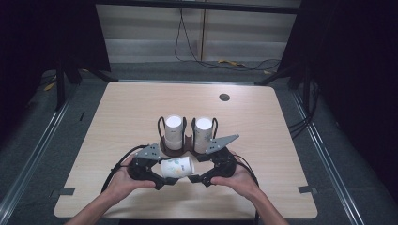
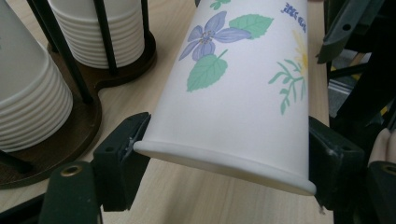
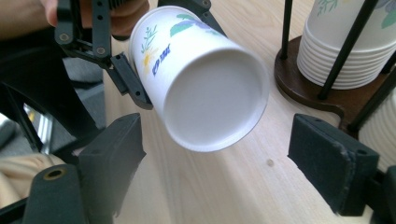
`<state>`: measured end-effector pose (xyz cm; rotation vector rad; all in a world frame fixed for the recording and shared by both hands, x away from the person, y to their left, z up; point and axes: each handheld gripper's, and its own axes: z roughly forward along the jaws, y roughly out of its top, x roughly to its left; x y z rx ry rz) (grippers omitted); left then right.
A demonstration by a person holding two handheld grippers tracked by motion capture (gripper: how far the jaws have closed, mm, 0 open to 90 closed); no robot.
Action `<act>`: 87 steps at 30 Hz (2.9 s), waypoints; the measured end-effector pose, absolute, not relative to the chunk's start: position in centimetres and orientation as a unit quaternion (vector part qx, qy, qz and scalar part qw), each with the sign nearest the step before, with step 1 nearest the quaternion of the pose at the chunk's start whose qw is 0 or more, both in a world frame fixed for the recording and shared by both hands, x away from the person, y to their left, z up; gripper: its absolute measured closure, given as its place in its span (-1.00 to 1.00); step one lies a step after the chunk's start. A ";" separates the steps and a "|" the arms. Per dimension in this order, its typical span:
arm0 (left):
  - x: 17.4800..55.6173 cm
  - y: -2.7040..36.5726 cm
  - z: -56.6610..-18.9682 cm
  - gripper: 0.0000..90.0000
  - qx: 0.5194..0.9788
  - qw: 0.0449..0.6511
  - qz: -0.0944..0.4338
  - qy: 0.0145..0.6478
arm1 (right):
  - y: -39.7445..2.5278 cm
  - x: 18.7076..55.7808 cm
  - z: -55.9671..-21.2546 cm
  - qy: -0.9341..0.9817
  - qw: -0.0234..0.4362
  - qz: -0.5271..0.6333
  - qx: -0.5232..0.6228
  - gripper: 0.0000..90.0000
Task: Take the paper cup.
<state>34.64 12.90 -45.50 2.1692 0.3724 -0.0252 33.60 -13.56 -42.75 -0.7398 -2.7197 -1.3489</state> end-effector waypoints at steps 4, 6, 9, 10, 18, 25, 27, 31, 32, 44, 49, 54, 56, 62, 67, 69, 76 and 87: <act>34.3 12.3 -45.9 -0.46 0.888 0.438 -0.012 0.140 | -13.1 33.7 -42.6 -0.886 0.001 -0.406 -0.222 -0.57; 34.3 12.1 -46.1 -0.45 0.892 0.431 -0.011 0.136 | -12.9 33.7 -42.6 -0.894 -0.001 -0.394 -0.213 -0.57; 34.3 12.0 -46.1 -0.46 0.897 0.421 -0.009 0.132 | -12.5 33.8 -42.8 -0.907 0.000 -0.370 -0.203 -0.56; 34.3 12.0 -46.0 -0.46 0.899 0.417 -0.007 0.132 | -12.4 33.9 -42.8 -0.911 0.001 -0.362 -0.197 -0.56; 34.4 11.5 -45.9 -0.46 0.913 0.391 -0.013 0.118 | -11.1 34.0 -43.0 -0.932 0.001 -0.319 -0.171 -0.52; 34.4 11.4 -46.1 -0.46 0.912 0.391 -0.014 0.121 | -10.4 34.5 -42.8 -0.943 0.001 -0.297 -0.152 -0.50; 34.4 11.4 -46.1 -0.46 0.913 0.391 -0.012 0.118 | -10.2 34.5 -43.0 -0.944 0.003 -0.295 -0.148 -0.50; 34.3 11.2 -46.0 -0.46 0.913 0.391 -0.001 0.118 | -9.9 34.6 -43.3 -0.948 0.006 -0.285 -0.143 -0.49; 34.2 11.1 -46.0 -0.46 0.914 0.390 -0.003 0.116 | -9.9 34.6 -43.4 -0.948 0.007 -0.285 -0.142 -0.49; 34.0 11.1 -46.3 -0.46 0.918 0.384 -0.008 0.104 | -9.2 34.2 -43.0 -0.959 0.009 -0.262 -0.105 -0.26; 33.8 11.2 -46.4 -0.50 0.914 0.393 -0.014 0.105 | -9.2 33.8 -42.8 -0.962 0.005 -0.257 -0.091 -0.22; 33.9 11.4 -46.4 -0.55 0.908 0.404 -0.024 0.106 | -9.3 33.7 -42.7 -0.960 0.007 -0.267 -0.084 -0.21; 33.9 11.5 -46.4 -0.55 0.905 0.411 -0.027 0.109 | -9.4 33.7 -42.4 -0.959 0.005 -0.270 -0.087 -0.20; 34.2 12.2 -46.3 -0.64 0.891 0.434 -0.028 0.129 | -10.0 33.6 -42.5 -0.949 0.003 -0.298 -0.104 -0.19; 34.5 12.5 -46.3 -0.65 0.884 0.446 -0.034 0.137 | -10.6 33.3 -42.6 -0.942 -0.007 -0.314 -0.121 -0.19; 34.6 12.7 -46.5 -0.65 0.877 0.456 -0.035 0.144 | -10.9 33.2 -42.3 -0.934 -0.007 -0.332 -0.132 -0.19; 34.5 13.5 -46.7 -0.65 0.861 0.480 -0.032 0.165 | -12.3 33.2 -42.8 -0.907 -0.015 -0.383 -0.174 -0.19; 34.7 14.5 -45.9 -0.65 0.834 0.518 -0.022 0.189 | -13.1 32.8 -43.4 -0.875 -0.033 -0.434 -0.212 -0.18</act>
